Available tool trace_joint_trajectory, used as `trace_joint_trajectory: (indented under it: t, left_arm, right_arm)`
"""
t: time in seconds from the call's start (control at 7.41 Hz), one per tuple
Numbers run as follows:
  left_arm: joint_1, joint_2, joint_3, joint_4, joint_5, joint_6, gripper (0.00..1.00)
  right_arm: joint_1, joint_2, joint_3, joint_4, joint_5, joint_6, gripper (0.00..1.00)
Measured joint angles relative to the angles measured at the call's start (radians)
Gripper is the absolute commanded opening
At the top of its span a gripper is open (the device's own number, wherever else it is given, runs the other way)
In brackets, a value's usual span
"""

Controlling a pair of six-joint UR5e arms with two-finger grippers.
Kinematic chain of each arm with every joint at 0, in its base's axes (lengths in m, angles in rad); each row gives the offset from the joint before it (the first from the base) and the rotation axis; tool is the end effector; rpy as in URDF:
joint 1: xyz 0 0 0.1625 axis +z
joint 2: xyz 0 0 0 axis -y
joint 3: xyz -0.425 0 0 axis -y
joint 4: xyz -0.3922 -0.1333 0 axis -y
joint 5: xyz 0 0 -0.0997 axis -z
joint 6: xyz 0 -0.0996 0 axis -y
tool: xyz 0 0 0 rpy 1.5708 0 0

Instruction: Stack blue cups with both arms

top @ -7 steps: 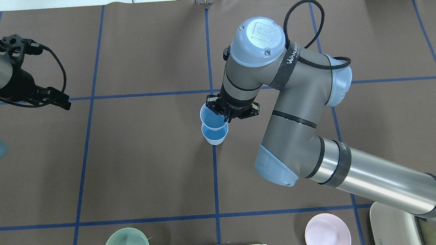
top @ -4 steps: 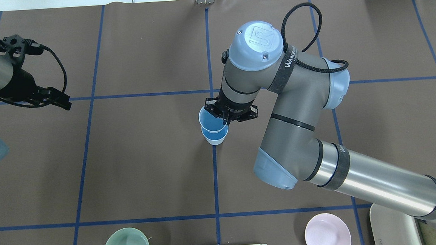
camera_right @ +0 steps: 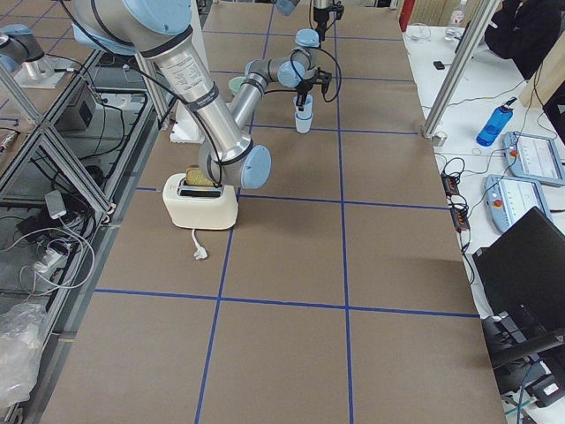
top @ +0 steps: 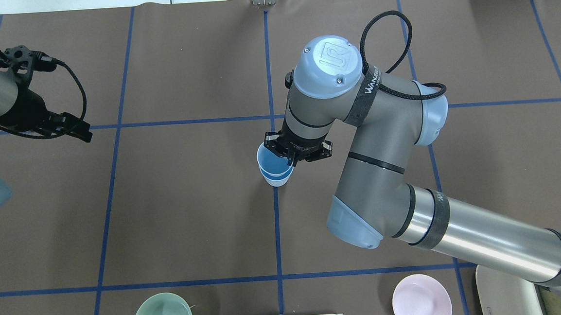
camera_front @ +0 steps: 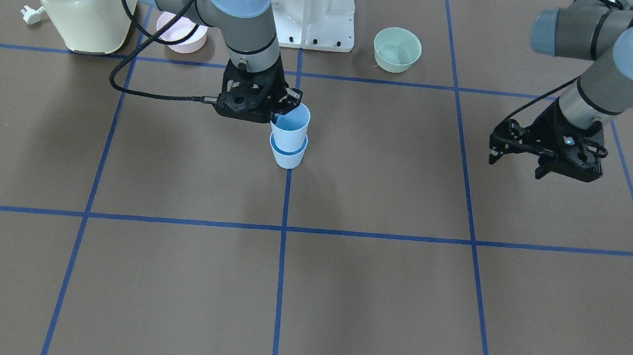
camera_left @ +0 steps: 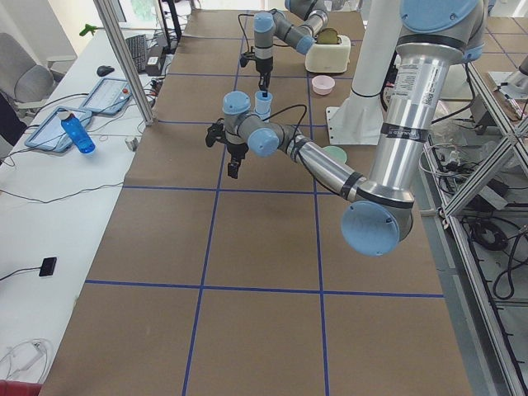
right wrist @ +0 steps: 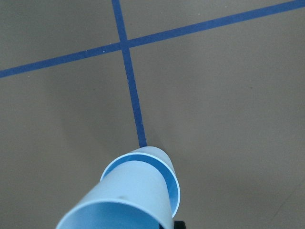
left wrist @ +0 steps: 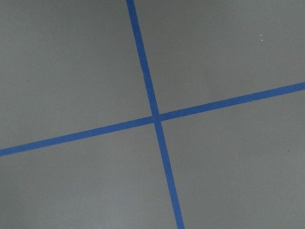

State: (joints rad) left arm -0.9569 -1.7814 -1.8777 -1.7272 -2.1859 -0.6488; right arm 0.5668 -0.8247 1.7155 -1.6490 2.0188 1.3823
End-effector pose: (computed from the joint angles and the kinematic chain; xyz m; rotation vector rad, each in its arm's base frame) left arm 0.2597 -0.5001 0.3854 0.1773 0.8618 0.1745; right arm -0.5158 -0.4352 0.1590 -0.0986 -0.8982 0.1703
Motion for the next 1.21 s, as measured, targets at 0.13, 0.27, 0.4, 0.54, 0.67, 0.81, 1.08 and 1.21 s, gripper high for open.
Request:
trace_joint_trajectory:
  t: [0.13, 0.27, 0.4, 0.54, 0.67, 0.81, 1.08, 1.21]
  left_arm:
    - [0.001, -0.001, 0.001, 0.000, 0.000, -0.003, 0.98]
    - [0.001, -0.001, 0.001, 0.000, 0.000, -0.004, 0.98]
    - [0.001, -0.001, 0.002, 0.000, 0.000, -0.004, 0.98]
    - [0.001, -0.001, 0.002, 0.000, 0.000, -0.005, 0.98]
    - [0.001, -0.002, 0.002, 0.000, 0.000, -0.006, 0.98]
    - [0.002, -0.002, 0.002, 0.000, 0.000, -0.006, 0.98]
    - [0.002, -0.003, 0.002, 0.001, 0.000, -0.006, 0.98]
    - [0.003, -0.003, 0.002, 0.001, 0.000, -0.007, 0.98]
  right_arm:
    - [0.000, 0.000, -0.002, 0.001, 0.000, -0.002, 0.00]
    - [-0.001, -0.001, -0.004, 0.002, -0.001, -0.004, 0.00]
    - [-0.001, -0.002, -0.005, 0.003, -0.001, -0.007, 0.00]
    - [-0.001, -0.003, -0.006, 0.004, -0.002, -0.009, 0.04]
    - [-0.001, -0.005, -0.006, 0.004, -0.005, -0.011, 0.99]
    - [-0.001, -0.007, -0.007, 0.009, -0.016, -0.011, 1.00]
    - [-0.006, -0.036, -0.011, 0.089, -0.057, 0.000, 1.00]
    - [-0.008, -0.051, -0.014, 0.126, -0.065, 0.003, 1.00]
